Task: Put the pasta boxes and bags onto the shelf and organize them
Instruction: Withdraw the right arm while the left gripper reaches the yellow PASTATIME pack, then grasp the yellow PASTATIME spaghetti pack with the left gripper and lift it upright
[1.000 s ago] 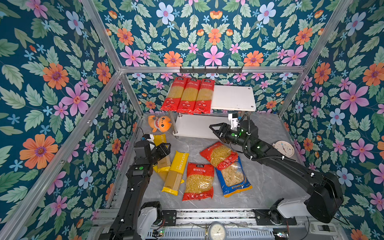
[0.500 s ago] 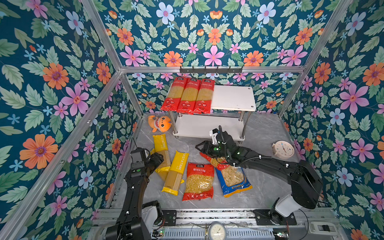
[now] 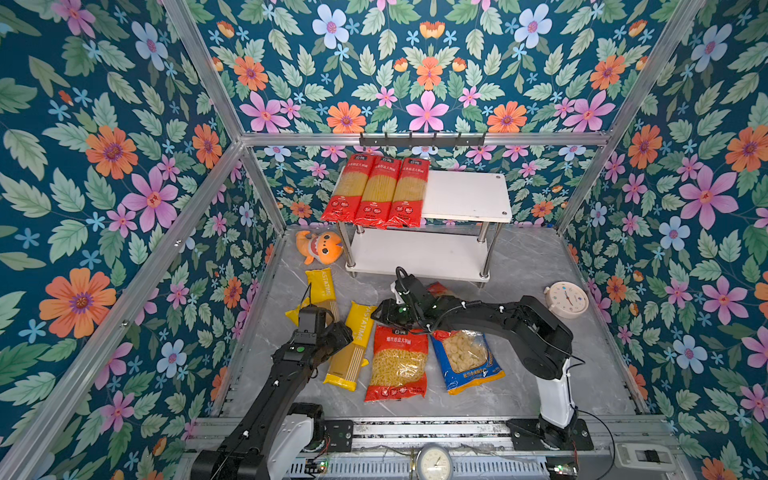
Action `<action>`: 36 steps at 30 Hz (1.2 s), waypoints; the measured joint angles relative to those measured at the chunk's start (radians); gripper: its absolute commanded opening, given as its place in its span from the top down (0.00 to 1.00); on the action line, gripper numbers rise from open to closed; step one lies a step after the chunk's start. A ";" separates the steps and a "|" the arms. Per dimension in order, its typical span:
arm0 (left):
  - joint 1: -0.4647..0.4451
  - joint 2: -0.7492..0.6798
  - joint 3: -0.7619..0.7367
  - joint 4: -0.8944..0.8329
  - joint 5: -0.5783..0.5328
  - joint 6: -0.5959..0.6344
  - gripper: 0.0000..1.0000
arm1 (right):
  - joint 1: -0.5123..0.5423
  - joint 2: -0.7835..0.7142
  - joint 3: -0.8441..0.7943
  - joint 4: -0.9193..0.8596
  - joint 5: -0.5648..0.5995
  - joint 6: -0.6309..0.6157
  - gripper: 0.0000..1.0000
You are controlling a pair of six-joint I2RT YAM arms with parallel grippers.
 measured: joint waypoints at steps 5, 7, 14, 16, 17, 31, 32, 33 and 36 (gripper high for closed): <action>-0.023 0.017 -0.027 0.039 -0.008 -0.027 0.41 | 0.001 0.080 0.069 -0.032 -0.005 0.004 0.45; -0.026 0.018 -0.034 0.051 -0.008 -0.045 0.42 | 0.001 0.101 0.082 -0.037 0.000 0.014 0.45; -0.029 0.048 -0.085 0.153 0.009 -0.073 0.47 | 0.004 0.186 0.117 0.065 -0.040 0.094 0.52; -0.029 0.052 -0.101 0.193 0.024 -0.093 0.48 | 0.007 0.198 0.114 0.109 -0.052 0.109 0.61; -0.029 0.052 -0.104 0.205 0.032 -0.104 0.47 | 0.008 0.198 0.105 0.129 -0.053 0.116 0.67; 0.011 -0.037 0.179 0.089 0.083 -0.065 0.38 | 0.009 0.038 -0.161 0.489 -0.014 0.069 1.00; 0.019 -0.034 0.216 0.081 0.087 -0.045 0.37 | 0.006 0.023 -0.180 0.527 -0.015 0.063 1.00; 0.026 -0.029 0.251 0.078 0.092 -0.023 0.36 | 0.000 0.009 -0.195 0.561 -0.016 0.056 1.00; 0.031 -0.005 0.333 0.066 0.111 0.048 0.32 | -0.027 -0.051 -0.251 0.666 -0.011 0.048 1.00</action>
